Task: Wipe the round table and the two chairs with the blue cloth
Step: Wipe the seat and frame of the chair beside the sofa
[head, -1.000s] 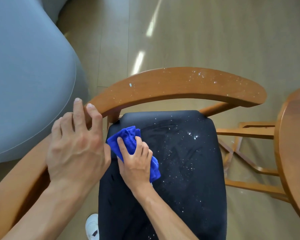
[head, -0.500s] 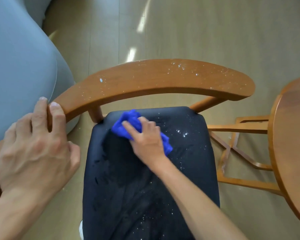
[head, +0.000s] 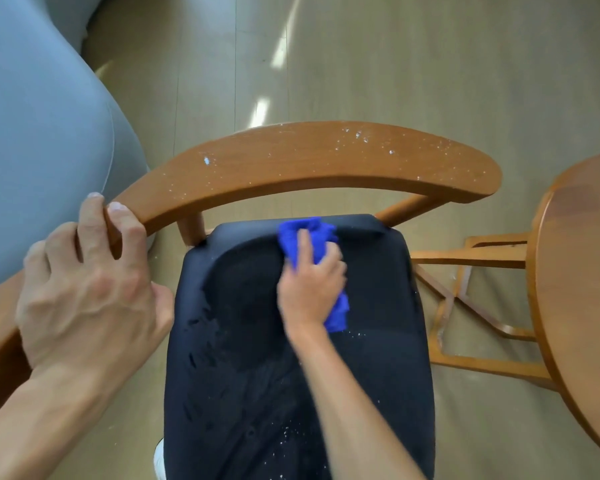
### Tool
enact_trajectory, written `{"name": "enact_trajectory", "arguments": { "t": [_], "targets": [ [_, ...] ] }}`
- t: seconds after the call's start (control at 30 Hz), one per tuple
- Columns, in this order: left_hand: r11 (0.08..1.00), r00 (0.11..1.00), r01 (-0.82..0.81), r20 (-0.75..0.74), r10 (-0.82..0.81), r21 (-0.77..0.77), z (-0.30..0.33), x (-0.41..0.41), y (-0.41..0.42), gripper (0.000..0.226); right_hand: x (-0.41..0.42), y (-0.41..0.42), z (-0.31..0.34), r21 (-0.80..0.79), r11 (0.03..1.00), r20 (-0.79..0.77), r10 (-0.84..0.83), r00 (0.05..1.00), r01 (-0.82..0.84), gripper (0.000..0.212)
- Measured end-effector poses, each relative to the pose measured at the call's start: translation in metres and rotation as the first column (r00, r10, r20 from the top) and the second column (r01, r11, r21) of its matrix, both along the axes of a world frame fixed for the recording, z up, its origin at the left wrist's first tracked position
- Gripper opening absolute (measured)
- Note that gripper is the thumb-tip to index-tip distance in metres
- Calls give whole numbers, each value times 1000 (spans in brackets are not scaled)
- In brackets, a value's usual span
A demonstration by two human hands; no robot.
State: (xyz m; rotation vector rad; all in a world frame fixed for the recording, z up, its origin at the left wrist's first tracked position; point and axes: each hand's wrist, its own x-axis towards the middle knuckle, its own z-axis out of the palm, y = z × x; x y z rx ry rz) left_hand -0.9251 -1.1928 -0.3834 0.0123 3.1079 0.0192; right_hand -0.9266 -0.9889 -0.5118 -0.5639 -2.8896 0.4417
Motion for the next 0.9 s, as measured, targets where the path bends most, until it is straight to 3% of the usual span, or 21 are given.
{"name": "enact_trajectory", "arguments": {
  "t": [0.1,0.2,0.23,0.27,0.33,0.4,0.5,0.6,0.7,0.77,0.83,0.9],
  "targets": [
    [1000,1000,-1,-15,1,-4,1,1,0,66,18,-64,1,-37,936,7,350,937,-349,48],
    [1000,999,21,-32,-21,-8,4,3,-1,65,23,-50,2,-15,666,13,746,666,-746,49],
    [1000,999,22,-37,-23,-17,6,3,0,65,12,-30,5,12,591,3,807,591,-806,48],
    [999,999,24,-41,-25,-30,7,3,1,66,-2,-6,8,37,583,-6,813,583,-812,47],
    [998,999,26,-39,-28,-55,11,2,4,67,-28,49,9,42,773,5,633,774,-633,45],
    [996,999,30,-26,-32,-84,14,2,5,67,-38,105,8,45,952,102,296,950,-302,45],
    [991,1000,20,2,-20,-135,16,4,7,65,-30,132,3,44,999,138,-21,990,15,46],
    [989,1000,13,24,-10,-145,15,2,8,64,-30,71,3,48,988,102,-152,983,148,42],
    [991,1000,11,28,-7,-135,14,1,7,67,-18,-9,7,39,991,71,122,990,-125,44],
    [991,999,13,34,-8,-134,14,1,7,68,3,-50,6,23,940,43,340,939,-341,49],
    [990,999,16,39,-11,-139,16,2,5,66,37,-70,5,-34,813,17,582,813,-581,51],
    [989,998,29,51,-22,-145,20,2,6,67,74,-48,5,-15,618,17,786,618,-786,49]
  ]
}}
